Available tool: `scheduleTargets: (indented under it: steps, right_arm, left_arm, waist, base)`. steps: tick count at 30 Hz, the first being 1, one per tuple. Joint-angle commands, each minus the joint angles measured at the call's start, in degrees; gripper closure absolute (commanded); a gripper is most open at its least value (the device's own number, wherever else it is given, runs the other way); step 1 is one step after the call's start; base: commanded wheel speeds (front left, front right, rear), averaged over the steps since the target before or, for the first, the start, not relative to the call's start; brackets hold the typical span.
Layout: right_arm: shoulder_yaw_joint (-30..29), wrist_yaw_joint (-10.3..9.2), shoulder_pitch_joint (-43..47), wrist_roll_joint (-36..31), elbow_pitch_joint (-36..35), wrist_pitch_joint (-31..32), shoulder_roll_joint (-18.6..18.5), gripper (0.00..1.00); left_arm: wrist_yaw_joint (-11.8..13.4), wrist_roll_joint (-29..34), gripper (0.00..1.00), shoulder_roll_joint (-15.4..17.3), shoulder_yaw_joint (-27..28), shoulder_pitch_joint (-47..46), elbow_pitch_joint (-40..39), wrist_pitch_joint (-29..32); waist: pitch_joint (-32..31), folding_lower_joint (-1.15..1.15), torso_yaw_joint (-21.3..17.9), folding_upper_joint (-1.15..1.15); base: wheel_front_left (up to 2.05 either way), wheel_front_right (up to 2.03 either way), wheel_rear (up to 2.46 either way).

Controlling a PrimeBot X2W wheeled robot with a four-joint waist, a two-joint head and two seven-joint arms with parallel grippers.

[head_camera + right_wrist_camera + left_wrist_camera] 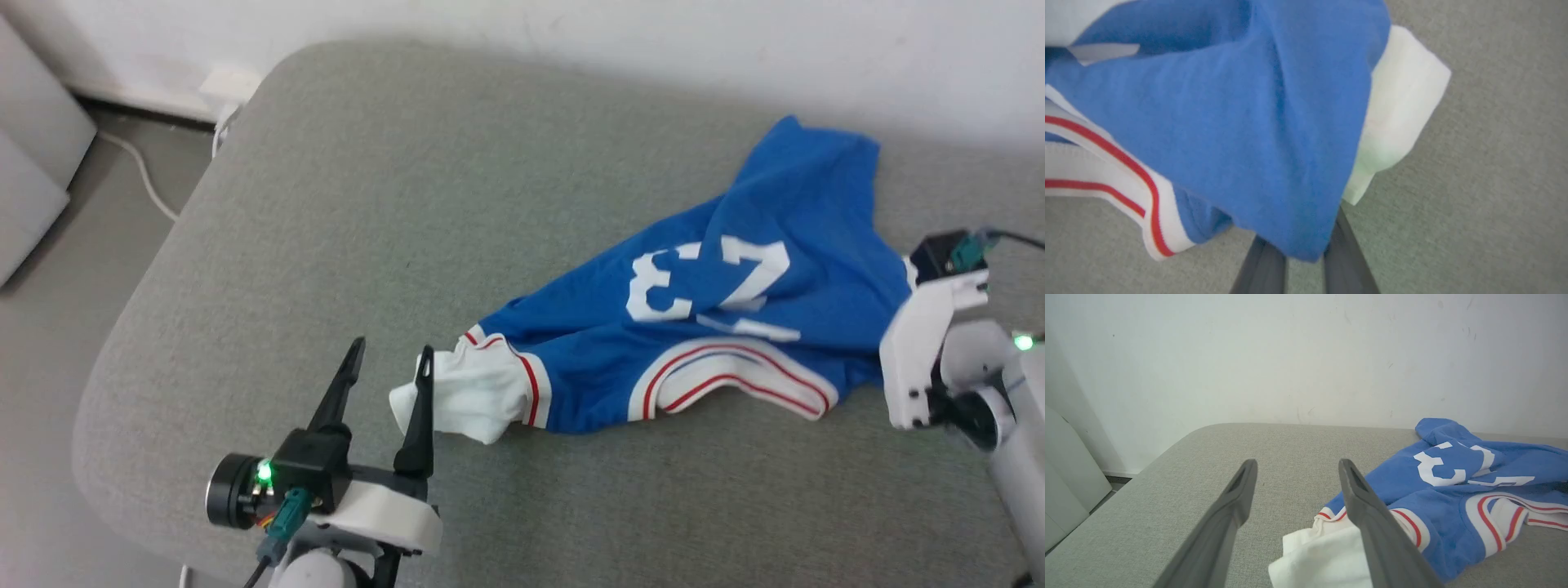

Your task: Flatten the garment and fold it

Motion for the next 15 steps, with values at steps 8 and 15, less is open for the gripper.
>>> scheduleTargets:
  steps: [8, 15]
  right_arm:
    - [-0.3, -0.04, 11.7, 8.3, -11.4, 8.1, -6.4, 1.0]
    - [-6.6, -0.04, 26.8, 11.3, -24.5, 18.0, -8.5, 1.0]
  left_arm:
    - [-0.4, 0.4, 0.0, -0.3, 1.3, 3.5, 0.3, -0.3]
    - [0.1, -0.2, 0.0, -0.3, 1.3, 4.9, 0.0, -0.3]
  waist:
    - [-8.3, 0.0, -8.4, 0.0]
    - [-10.2, 0.0, -11.0, 0.0]
  base:
    - [0.0, 0.0, 0.0]
    - [0.0, 0.0, 0.0]
